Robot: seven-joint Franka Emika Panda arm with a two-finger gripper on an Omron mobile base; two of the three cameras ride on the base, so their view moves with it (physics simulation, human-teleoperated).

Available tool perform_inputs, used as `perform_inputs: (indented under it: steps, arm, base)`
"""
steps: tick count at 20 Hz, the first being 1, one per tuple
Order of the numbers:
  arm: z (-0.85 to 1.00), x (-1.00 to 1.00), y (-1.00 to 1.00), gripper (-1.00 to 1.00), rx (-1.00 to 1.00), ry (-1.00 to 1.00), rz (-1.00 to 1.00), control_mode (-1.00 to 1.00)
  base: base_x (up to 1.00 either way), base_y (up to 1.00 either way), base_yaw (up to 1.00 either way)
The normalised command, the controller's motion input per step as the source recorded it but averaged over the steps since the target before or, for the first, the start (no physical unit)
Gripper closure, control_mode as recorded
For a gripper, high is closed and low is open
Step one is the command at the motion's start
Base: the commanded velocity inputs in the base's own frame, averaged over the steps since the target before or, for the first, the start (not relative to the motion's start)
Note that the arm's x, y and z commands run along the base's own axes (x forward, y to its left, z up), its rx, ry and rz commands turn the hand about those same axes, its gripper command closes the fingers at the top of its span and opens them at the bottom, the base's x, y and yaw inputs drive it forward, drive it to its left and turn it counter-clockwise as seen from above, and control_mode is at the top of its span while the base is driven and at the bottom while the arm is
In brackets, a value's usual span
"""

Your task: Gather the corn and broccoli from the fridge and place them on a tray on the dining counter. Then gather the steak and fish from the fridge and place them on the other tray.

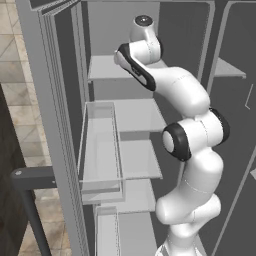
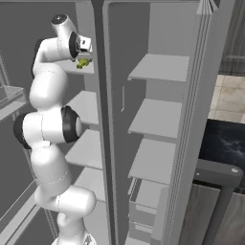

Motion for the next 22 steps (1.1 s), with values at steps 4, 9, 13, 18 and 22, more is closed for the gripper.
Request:
perform_inputs:
  steps: [4,9,13,18,22]
  arm:
    - [-0.09,0.33,0.06,-1.00,0.00,0.00,0.00,-1.00]
    - [-0.03,0.10,0.09,-1.00,0.00,0.05,0.00,-1.00]
    - [0.00,0.00,0.00,-1.00,0.00,0.04,0.00,-1.00]
    - [-0.15,0.00,0.00,-1.00,0.00,0.03,0.00,-1.00]
    - [-0.33,0.00,0.00,-1.00,0.00,0.00,0.00,-1.00]
  base:
    - [0.00,0.00,0.00]
    - [0.00,0.00,0.00]
    - [0.00,0.00,0.00]
    - [0.00,0.00,0.00]
    - [0.00,0.00,0.00]
